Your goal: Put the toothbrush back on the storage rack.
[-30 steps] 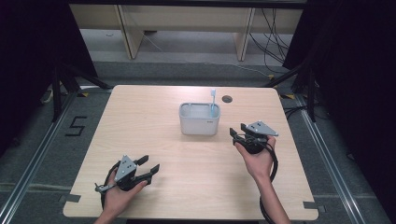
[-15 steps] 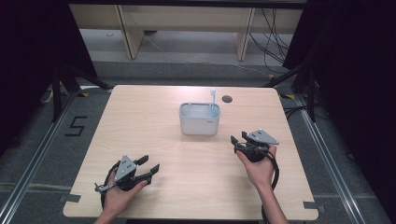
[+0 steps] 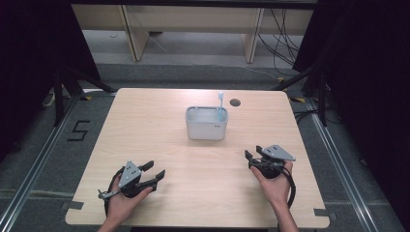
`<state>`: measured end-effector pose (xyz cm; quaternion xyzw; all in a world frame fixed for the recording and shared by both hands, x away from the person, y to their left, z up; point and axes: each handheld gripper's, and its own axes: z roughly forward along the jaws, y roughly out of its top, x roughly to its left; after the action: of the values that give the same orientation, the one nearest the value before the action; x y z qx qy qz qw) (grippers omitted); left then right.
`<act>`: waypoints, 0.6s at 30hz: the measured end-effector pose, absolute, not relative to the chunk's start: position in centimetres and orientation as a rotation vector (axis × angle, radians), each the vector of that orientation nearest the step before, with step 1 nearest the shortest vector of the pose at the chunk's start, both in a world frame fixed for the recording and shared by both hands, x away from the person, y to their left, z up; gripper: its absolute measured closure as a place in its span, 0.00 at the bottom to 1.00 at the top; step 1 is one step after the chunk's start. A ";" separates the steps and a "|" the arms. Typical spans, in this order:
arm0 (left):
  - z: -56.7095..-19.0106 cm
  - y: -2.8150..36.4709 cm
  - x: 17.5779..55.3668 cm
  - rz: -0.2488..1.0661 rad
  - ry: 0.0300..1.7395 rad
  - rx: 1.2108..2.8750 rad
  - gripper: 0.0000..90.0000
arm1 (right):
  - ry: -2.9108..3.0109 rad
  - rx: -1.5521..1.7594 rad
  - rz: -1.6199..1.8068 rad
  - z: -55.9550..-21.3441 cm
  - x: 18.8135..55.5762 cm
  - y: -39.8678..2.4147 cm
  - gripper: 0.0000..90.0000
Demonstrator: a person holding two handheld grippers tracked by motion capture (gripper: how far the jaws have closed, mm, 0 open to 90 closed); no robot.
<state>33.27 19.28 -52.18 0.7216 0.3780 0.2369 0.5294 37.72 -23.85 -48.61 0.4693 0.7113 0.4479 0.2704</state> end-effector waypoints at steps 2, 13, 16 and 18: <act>-52.2 19.3 33.3 0.568 0.901 1.725 0.45 | 1.915 1.243 1.188 -49.0 37.3 -23.9 0.56; -52.2 19.3 33.3 0.567 0.903 1.724 0.45 | 1.920 1.288 1.252 -50.3 36.2 -23.2 0.57; -52.2 19.3 33.3 0.566 0.904 1.723 0.45 | 1.923 1.259 1.237 -50.2 36.3 -23.4 0.57; -52.2 19.3 33.3 0.565 0.905 1.724 0.45 | 1.924 1.266 1.257 -50.4 36.3 -23.3 0.57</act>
<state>33.30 19.28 -52.18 0.7218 0.3788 0.2364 0.5289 36.28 -23.31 -50.35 0.4664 0.7089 0.4630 0.2561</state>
